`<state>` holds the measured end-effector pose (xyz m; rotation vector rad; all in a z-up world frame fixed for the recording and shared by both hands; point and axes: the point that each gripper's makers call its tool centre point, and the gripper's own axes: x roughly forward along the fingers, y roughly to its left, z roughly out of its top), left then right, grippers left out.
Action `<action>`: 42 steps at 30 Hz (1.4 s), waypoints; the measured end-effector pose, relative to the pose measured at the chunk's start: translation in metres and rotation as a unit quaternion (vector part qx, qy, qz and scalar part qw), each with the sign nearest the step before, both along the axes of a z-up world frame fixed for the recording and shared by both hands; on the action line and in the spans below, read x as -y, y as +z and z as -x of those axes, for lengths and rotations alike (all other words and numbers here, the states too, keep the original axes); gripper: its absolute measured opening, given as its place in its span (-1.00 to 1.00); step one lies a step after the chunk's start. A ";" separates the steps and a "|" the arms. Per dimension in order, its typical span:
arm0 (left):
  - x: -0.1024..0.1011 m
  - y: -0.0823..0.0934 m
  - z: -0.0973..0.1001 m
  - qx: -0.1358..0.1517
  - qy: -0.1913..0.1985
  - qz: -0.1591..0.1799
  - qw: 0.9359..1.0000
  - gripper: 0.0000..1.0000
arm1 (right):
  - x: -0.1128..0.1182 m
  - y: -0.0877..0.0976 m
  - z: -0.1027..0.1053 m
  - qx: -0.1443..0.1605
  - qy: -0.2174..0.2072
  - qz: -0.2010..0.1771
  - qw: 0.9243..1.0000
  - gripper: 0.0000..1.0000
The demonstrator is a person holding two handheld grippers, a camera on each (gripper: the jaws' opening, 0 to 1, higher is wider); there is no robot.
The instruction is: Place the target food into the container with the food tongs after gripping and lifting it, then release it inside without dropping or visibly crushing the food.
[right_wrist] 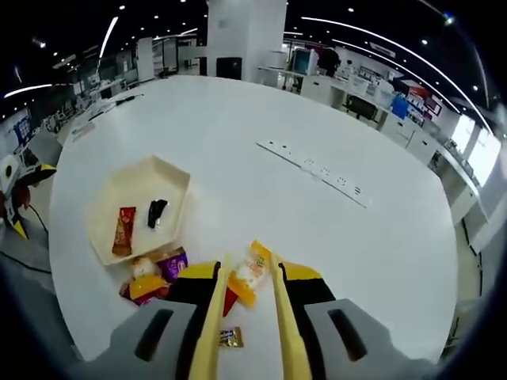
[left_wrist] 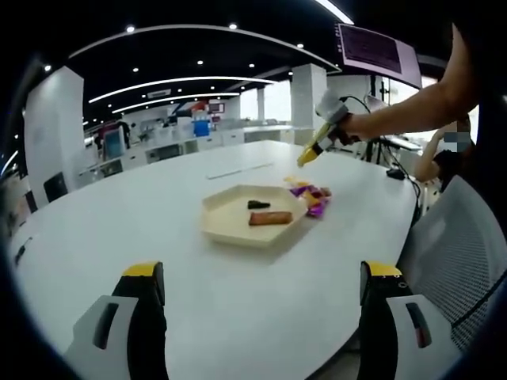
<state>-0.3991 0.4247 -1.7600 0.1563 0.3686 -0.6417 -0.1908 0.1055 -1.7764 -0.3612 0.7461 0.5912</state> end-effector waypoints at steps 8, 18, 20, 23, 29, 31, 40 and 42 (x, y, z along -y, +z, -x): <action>0.001 -0.002 0.001 -0.005 -0.004 0.000 1.000 0.99 | 0.003 -0.017 -0.004 -0.011 -0.030 -0.006 0.999 -0.44; 0.003 -0.004 0.001 -0.012 -0.007 0.001 1.000 0.99 | -0.002 -0.030 -0.010 -0.008 -0.066 0.001 0.998 -0.44; 0.003 -0.005 0.001 -0.013 -0.007 0.000 1.000 0.99 | -0.006 -0.033 -0.008 -0.008 -0.064 0.002 0.998 -0.44; 0.003 -0.005 0.002 -0.014 -0.009 0.000 1.000 0.99 | -0.007 -0.037 -0.009 -0.009 -0.066 0.008 0.998 -0.44; 0.003 -0.006 0.002 -0.015 -0.008 0.001 1.000 0.99 | 0.001 -0.037 -0.012 -0.005 -0.070 0.020 0.997 -0.43; 0.003 -0.005 0.002 -0.015 -0.009 0.001 1.000 0.99 | 0.006 -0.038 -0.011 -0.007 -0.072 0.019 0.997 -0.43; 0.005 -0.005 0.002 -0.017 -0.012 0.002 1.000 0.99 | 0.027 -0.041 -0.008 -0.030 -0.099 -0.002 0.995 -0.42; 0.005 -0.005 0.002 -0.016 -0.011 0.002 1.000 0.99 | 0.028 -0.042 -0.007 -0.033 -0.103 -0.010 0.994 -0.42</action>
